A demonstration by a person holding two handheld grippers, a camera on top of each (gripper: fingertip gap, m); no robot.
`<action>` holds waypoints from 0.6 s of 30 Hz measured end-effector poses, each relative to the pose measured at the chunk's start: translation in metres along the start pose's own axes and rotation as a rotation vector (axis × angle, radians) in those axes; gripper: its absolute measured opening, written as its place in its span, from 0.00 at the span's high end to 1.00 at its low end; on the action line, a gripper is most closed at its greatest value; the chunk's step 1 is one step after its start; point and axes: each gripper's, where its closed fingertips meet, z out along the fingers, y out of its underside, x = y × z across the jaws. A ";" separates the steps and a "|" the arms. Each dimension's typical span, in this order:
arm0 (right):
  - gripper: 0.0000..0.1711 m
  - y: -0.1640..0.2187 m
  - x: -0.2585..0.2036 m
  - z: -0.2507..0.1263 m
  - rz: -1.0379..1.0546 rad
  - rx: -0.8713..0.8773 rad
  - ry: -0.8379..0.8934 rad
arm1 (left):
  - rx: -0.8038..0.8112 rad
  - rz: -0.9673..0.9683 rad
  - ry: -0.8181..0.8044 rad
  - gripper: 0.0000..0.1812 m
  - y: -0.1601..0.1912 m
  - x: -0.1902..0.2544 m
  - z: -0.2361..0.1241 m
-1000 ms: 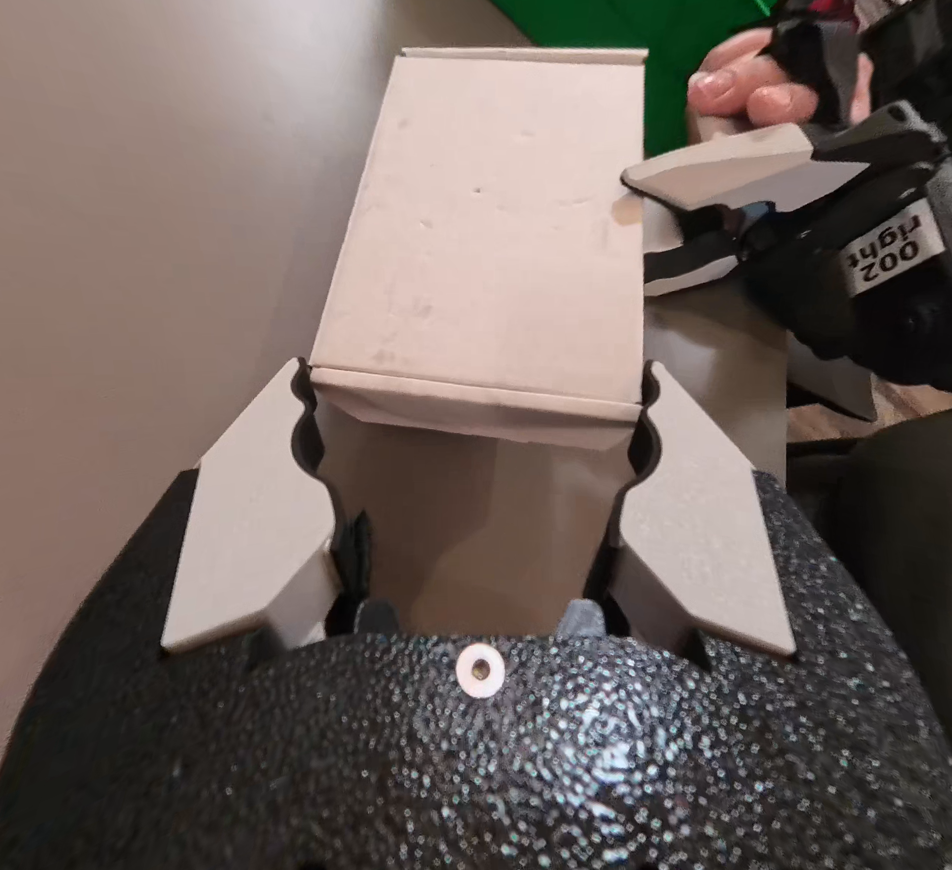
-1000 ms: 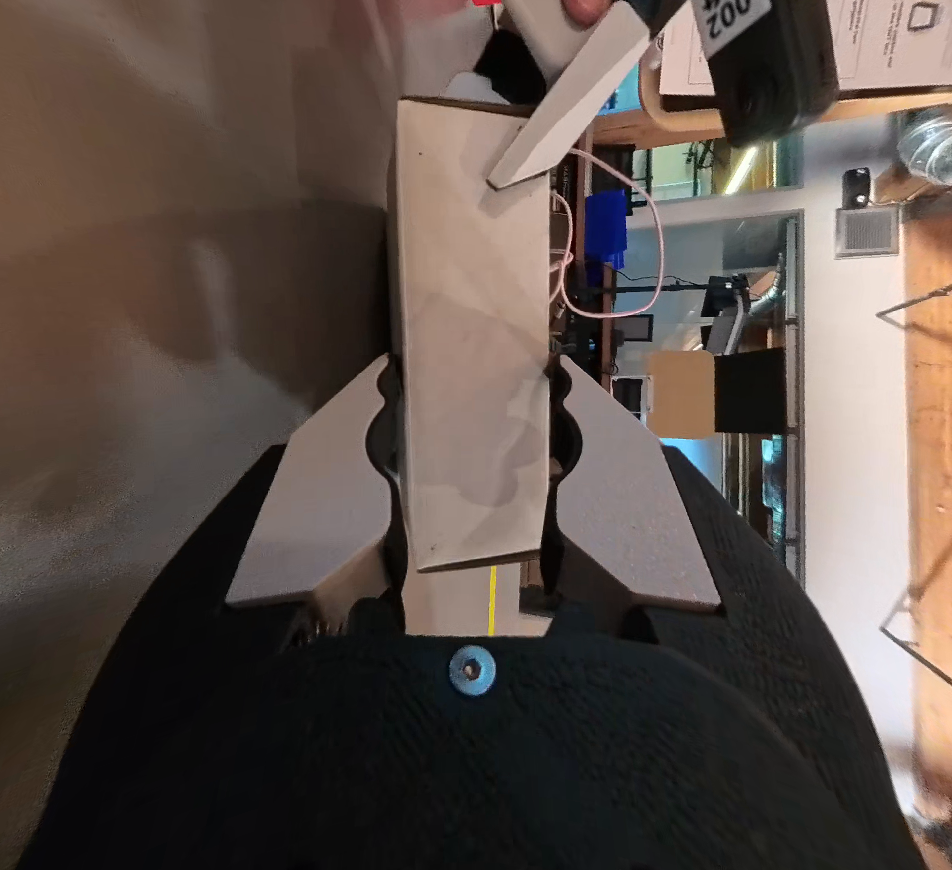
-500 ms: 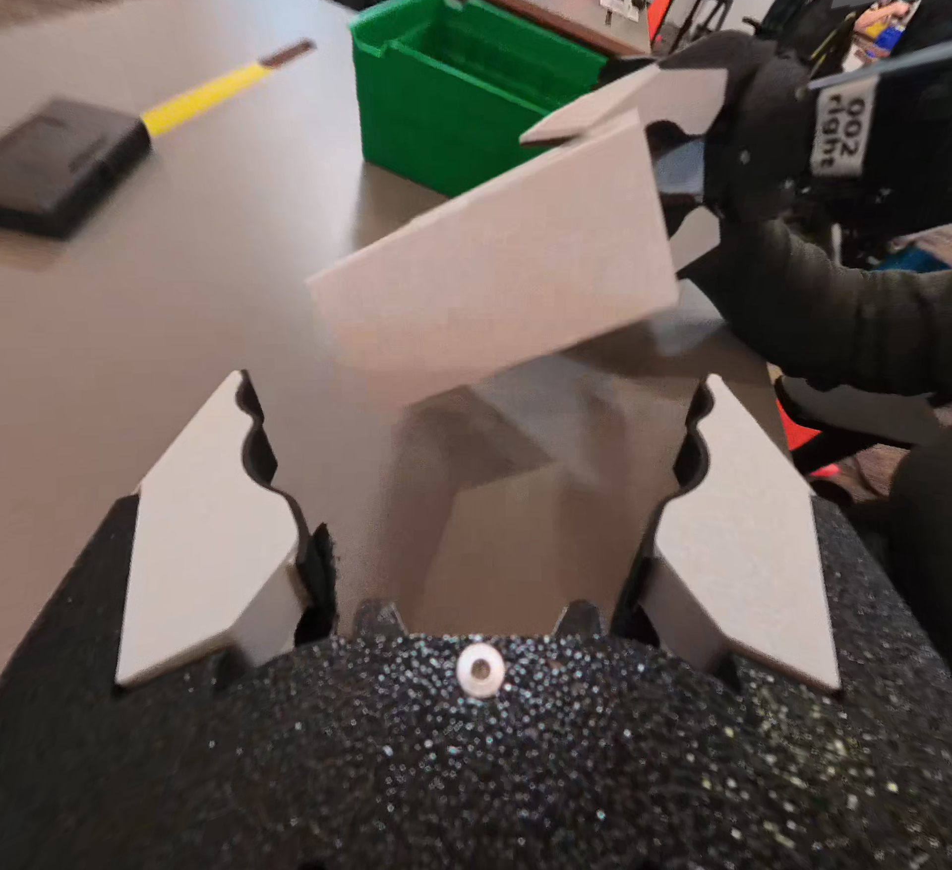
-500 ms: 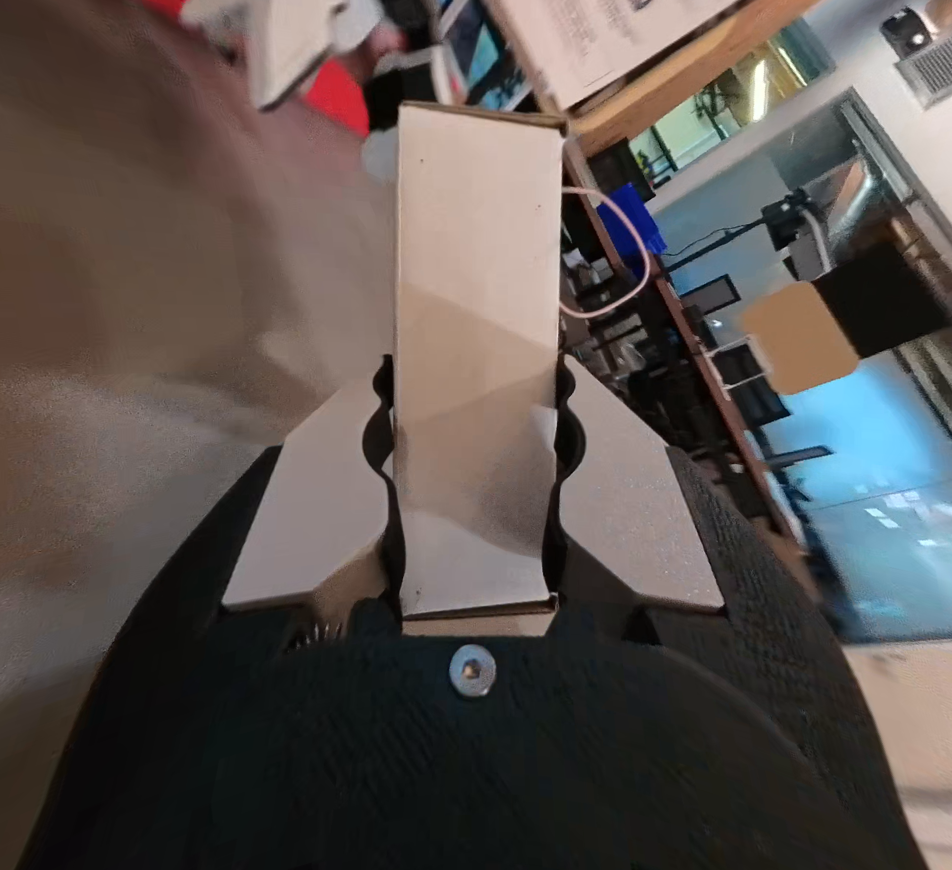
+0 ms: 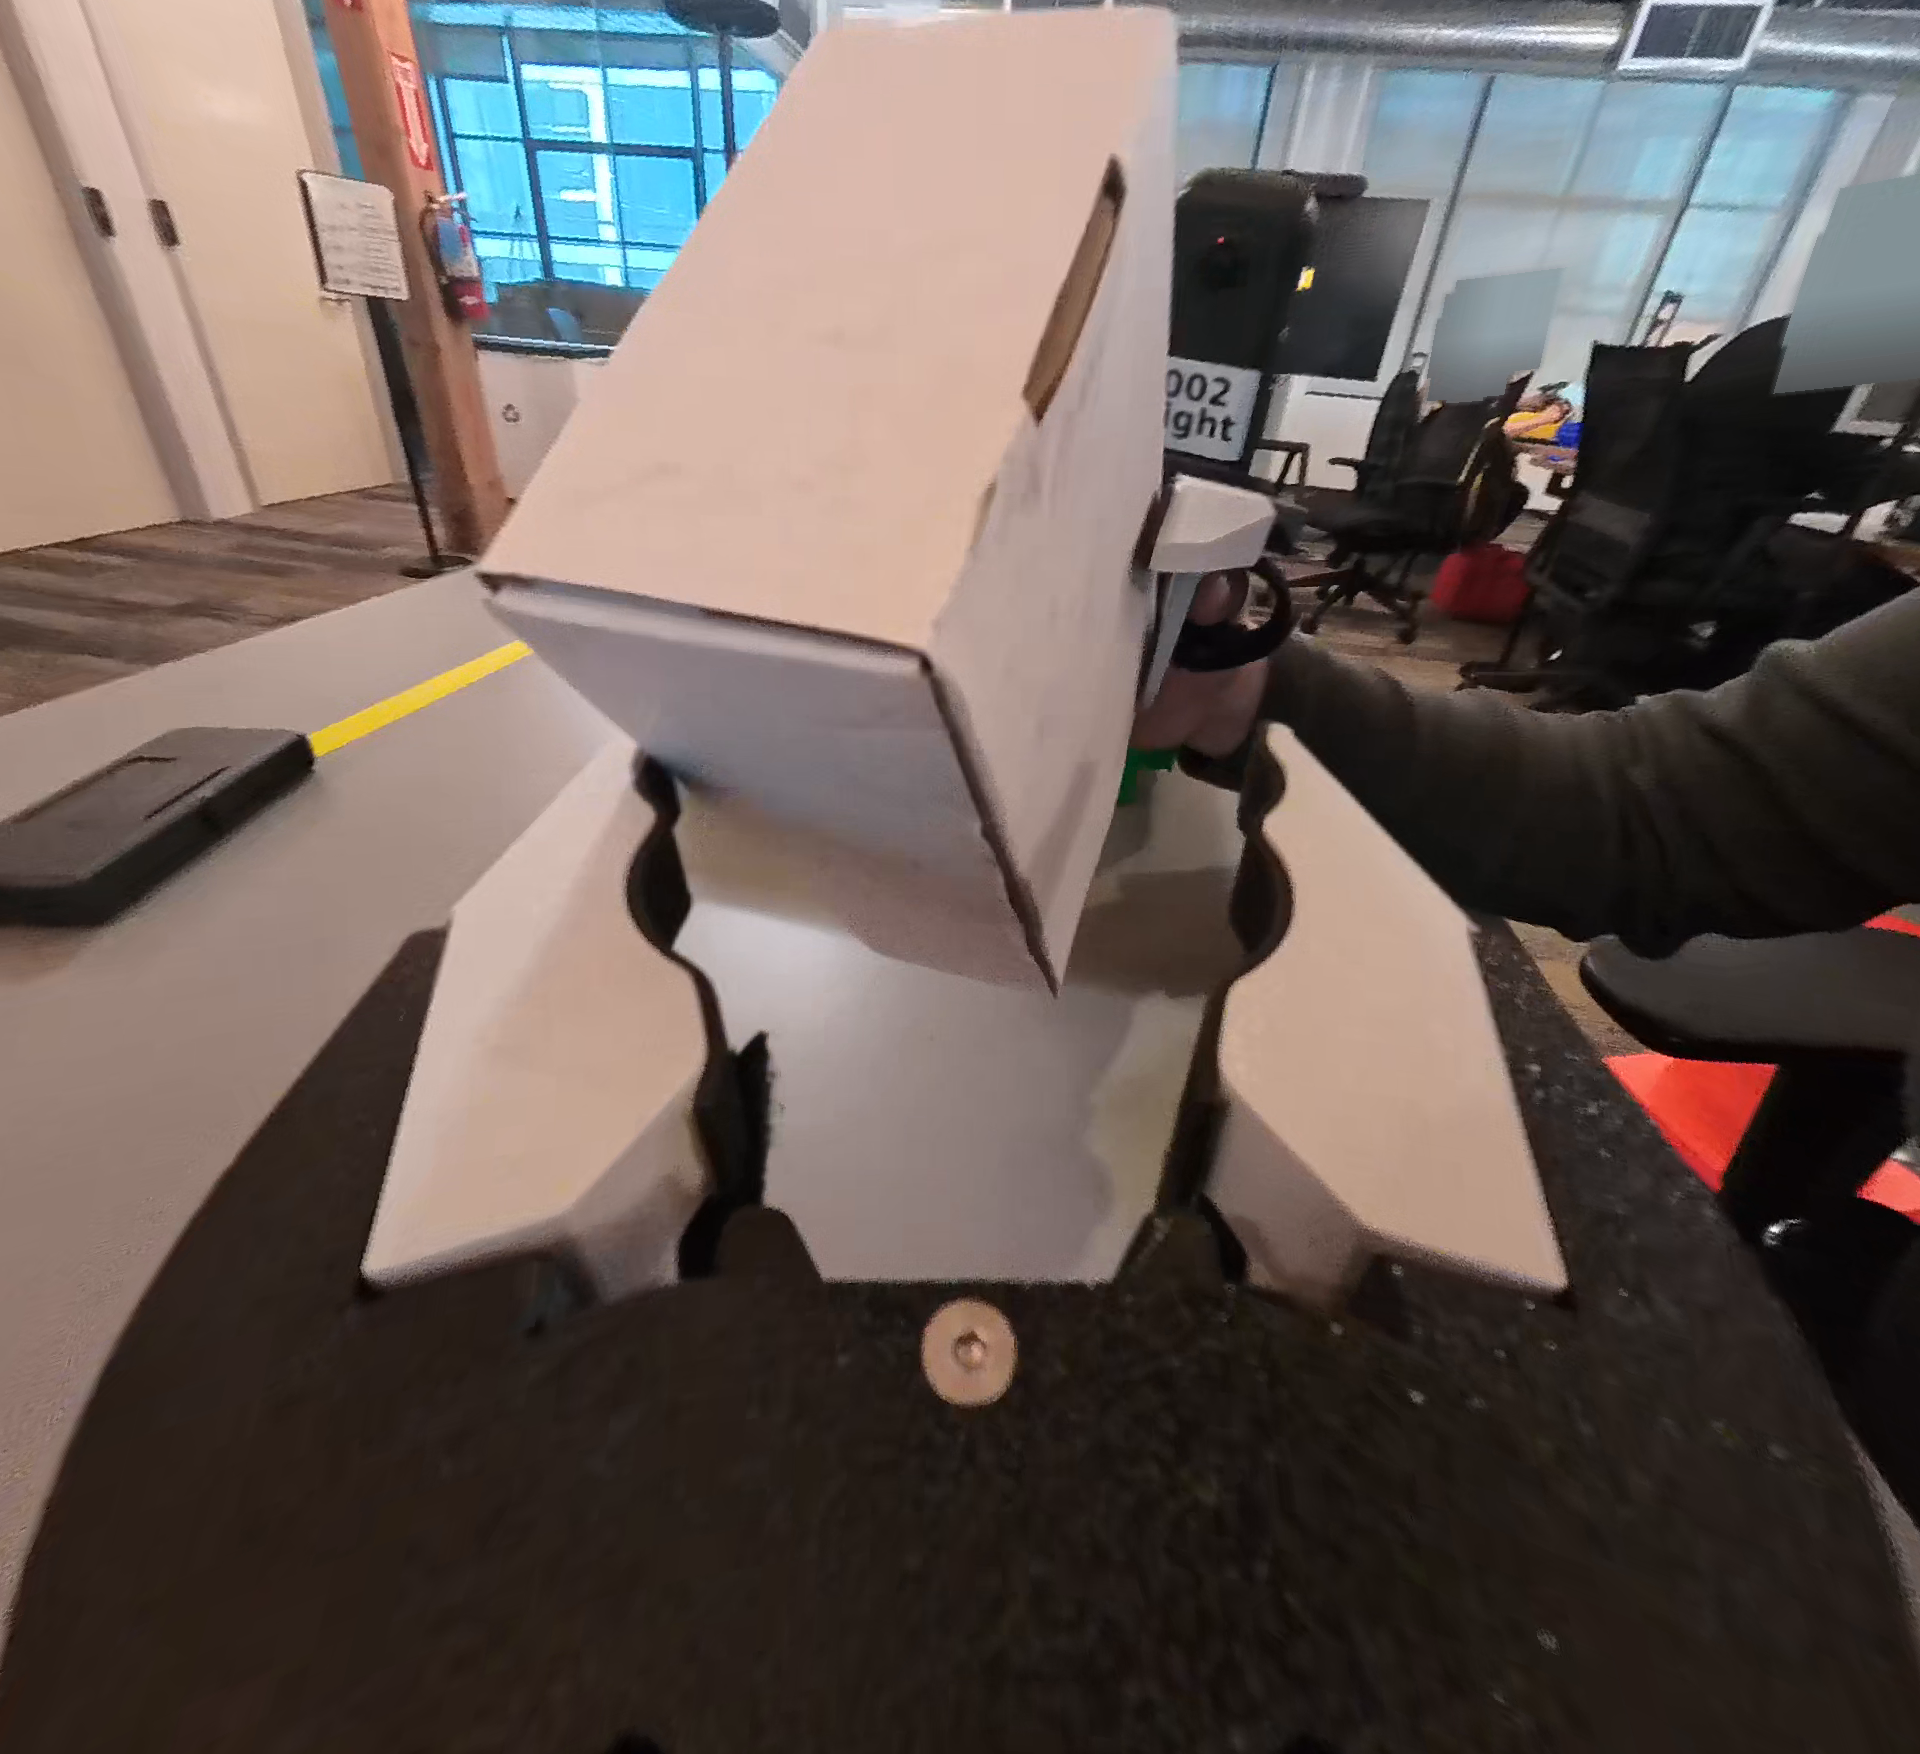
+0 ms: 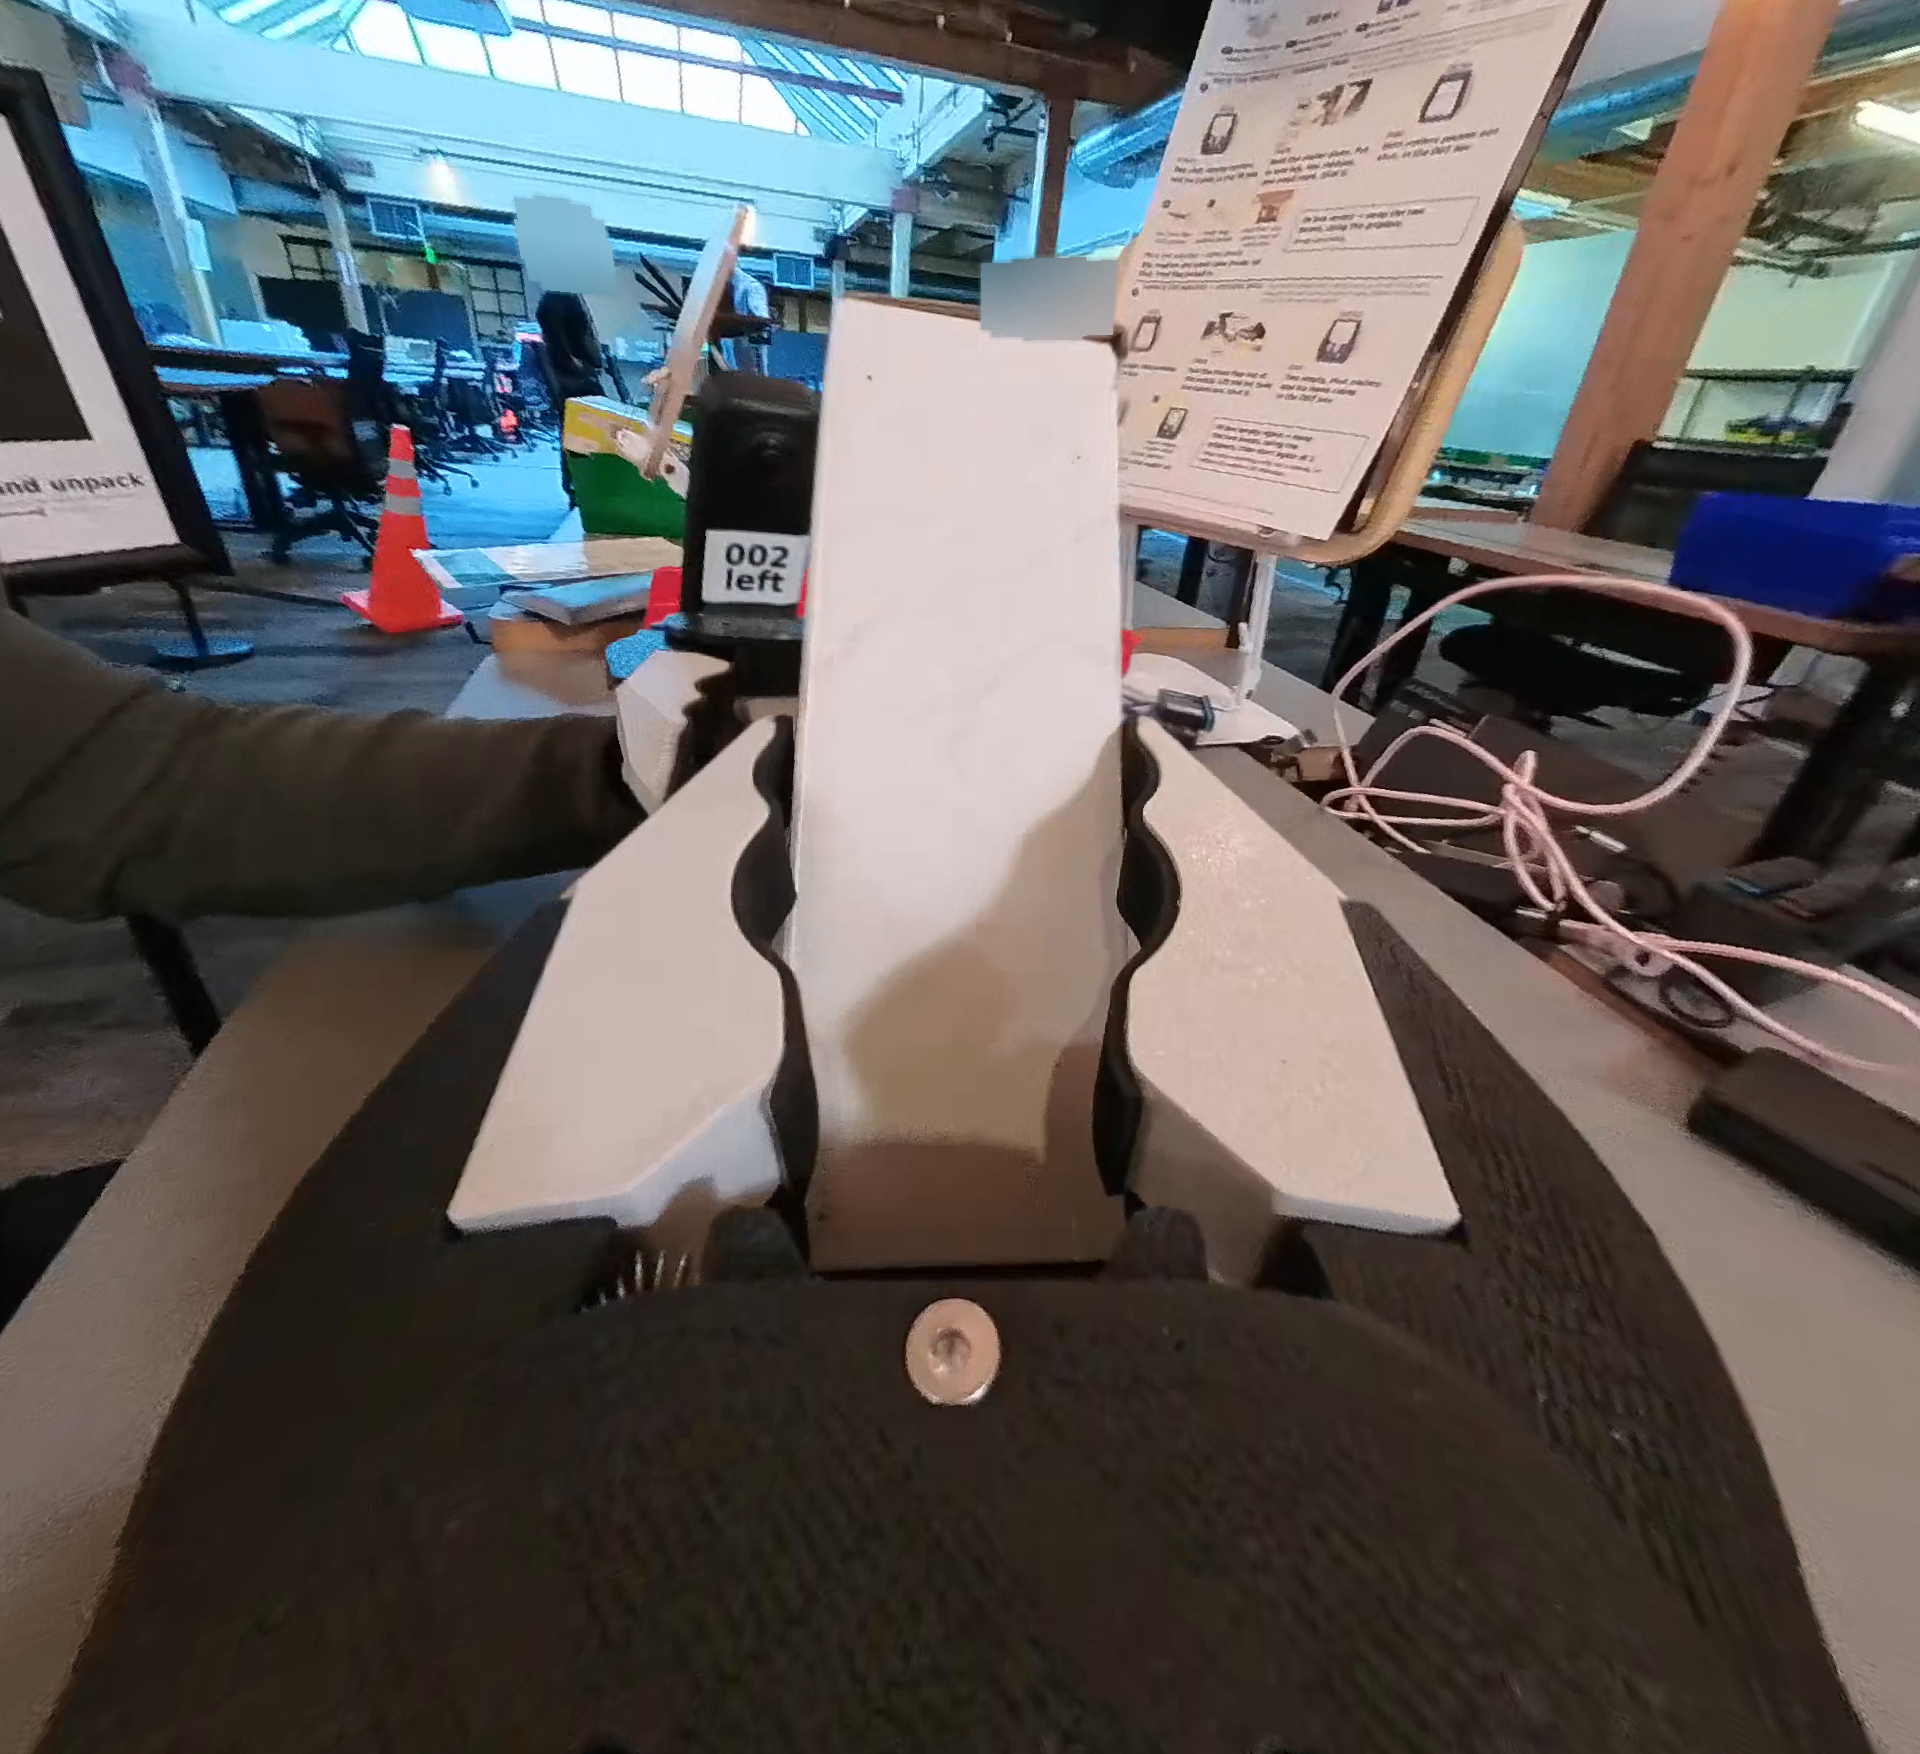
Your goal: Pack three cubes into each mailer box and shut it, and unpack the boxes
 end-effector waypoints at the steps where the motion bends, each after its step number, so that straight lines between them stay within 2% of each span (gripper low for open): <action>1: 0.64 0.002 0.000 0.001 0.011 -0.002 -0.006 | -0.003 -0.010 0.001 0.43 0.003 -0.001 0.001; 4: 0.64 0.003 -0.001 0.002 0.055 0.012 -0.027 | 0.032 -0.067 0.021 0.52 0.002 -0.003 -0.003; 7: 0.64 -0.003 -0.004 0.002 0.166 0.074 -0.086 | 0.133 -0.138 0.103 0.65 -0.012 0.002 -0.013; 15: 0.64 0.016 -0.007 0.009 0.242 0.061 -0.145 | 0.123 -0.072 0.066 0.66 -0.027 0.003 -0.024; 18: 0.63 0.025 -0.010 0.009 0.214 0.035 -0.169 | 0.036 0.050 0.017 0.66 -0.027 0.009 -0.022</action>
